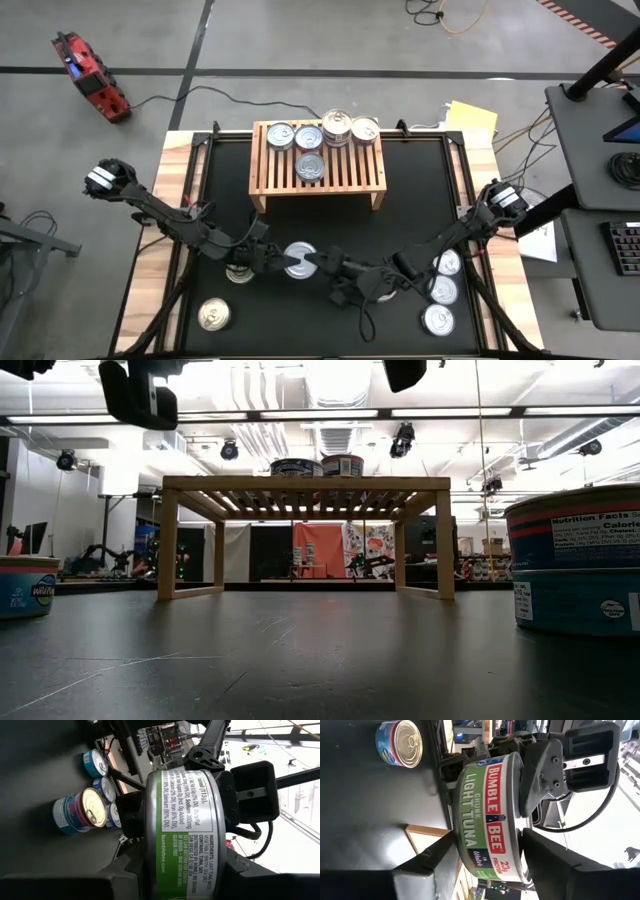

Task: Stack canned seafood by type on shelf
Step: Put the white and green tuna can on the shelf aligned with the other blue and pink tuna cans

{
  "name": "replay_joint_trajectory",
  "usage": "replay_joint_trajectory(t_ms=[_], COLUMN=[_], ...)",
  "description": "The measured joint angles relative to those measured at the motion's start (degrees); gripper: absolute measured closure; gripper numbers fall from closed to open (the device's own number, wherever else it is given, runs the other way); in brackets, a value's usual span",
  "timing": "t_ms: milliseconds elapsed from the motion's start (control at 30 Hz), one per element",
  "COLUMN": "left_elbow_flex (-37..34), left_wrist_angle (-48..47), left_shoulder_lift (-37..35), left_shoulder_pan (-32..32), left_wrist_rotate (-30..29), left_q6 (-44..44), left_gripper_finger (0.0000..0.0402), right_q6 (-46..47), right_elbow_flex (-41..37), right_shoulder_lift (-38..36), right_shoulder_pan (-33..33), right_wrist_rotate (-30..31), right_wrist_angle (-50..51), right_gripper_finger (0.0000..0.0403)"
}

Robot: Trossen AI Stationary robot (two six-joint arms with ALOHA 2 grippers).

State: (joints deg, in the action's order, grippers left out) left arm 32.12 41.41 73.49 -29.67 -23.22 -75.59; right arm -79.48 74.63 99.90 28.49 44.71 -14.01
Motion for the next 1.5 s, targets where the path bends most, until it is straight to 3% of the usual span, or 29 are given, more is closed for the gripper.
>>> replay_joint_trajectory(t_ms=[167, 300, 533, 733, 1033, 1233, 1500], left_elbow_flex=[0.0, 0.0, 0.0, 0.0, 0.0, 0.0, 0.0], left_wrist_angle=[0.5, 0.4, 1.4, 3.3, 2.1, 2.5, -0.7], left_shoulder_lift=[0.1, 0.1, 0.1, -0.6, -1.2, -1.3, -6.8], left_shoulder_pan=[0.0, 0.1, 0.1, 0.1, 0.1, 0.3, 0.3], left_wrist_rotate=[-0.1, -0.7, 0.0, 2.3, 3.0, -0.1, -0.3], left_q6=[0.2, 4.6, 9.8, 16.0, 23.1, 36.1, 50.8], left_gripper_finger=[0.0274, 0.0233, 0.014, 0.0095, 0.0086, 0.0086, 0.0086], right_q6=[-0.8, -0.3, 0.4, 0.1, 0.1, 0.0, 0.0], right_elbow_flex=[0.0, 0.0, 0.0, 0.0, -0.1, -0.1, -0.1], right_shoulder_lift=[0.0, 0.0, 0.0, 0.0, -1.5, -3.0, -6.4], right_shoulder_pan=[0.1, 0.0, 0.0, 0.0, 0.0, -0.1, -1.1], right_wrist_rotate=[-0.1, 0.1, 0.4, 2.2, 3.5, 3.8, 9.9], right_wrist_angle=[-1.0, -1.1, -1.3, -3.7, -5.5, -9.5, -10.4], right_gripper_finger=[0.0245, 0.0266, 0.0266, 0.0266, 0.0266, 0.0266, 0.0266])
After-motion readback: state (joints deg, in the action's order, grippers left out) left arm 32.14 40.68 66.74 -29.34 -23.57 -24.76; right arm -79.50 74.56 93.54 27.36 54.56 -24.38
